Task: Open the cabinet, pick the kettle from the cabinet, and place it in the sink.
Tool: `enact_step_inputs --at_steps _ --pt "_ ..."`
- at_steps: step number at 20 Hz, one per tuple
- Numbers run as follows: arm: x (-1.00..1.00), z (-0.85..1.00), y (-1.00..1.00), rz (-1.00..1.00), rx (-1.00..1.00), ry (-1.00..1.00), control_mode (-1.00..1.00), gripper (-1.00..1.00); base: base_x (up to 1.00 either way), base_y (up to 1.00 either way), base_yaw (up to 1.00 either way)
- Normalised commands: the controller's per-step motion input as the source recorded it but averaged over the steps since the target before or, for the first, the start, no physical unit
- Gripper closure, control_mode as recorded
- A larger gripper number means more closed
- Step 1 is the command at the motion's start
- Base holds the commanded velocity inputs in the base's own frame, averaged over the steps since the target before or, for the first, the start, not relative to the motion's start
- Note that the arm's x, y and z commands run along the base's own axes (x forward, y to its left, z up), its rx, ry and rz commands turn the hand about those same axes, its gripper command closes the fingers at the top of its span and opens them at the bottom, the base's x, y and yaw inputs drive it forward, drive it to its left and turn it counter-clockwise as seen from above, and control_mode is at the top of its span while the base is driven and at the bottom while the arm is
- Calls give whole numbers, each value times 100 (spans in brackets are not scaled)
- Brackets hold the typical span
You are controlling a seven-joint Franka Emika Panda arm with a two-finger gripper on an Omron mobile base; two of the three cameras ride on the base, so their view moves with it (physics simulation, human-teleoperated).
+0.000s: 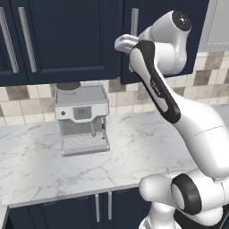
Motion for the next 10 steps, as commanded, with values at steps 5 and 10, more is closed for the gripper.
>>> enact_step_inputs --at_steps 5,10 --pt "-64 0 -10 19 11 -8 -100 100 0 0 0" --pt "-64 0 -16 22 14 -7 -100 100 0 0 0"
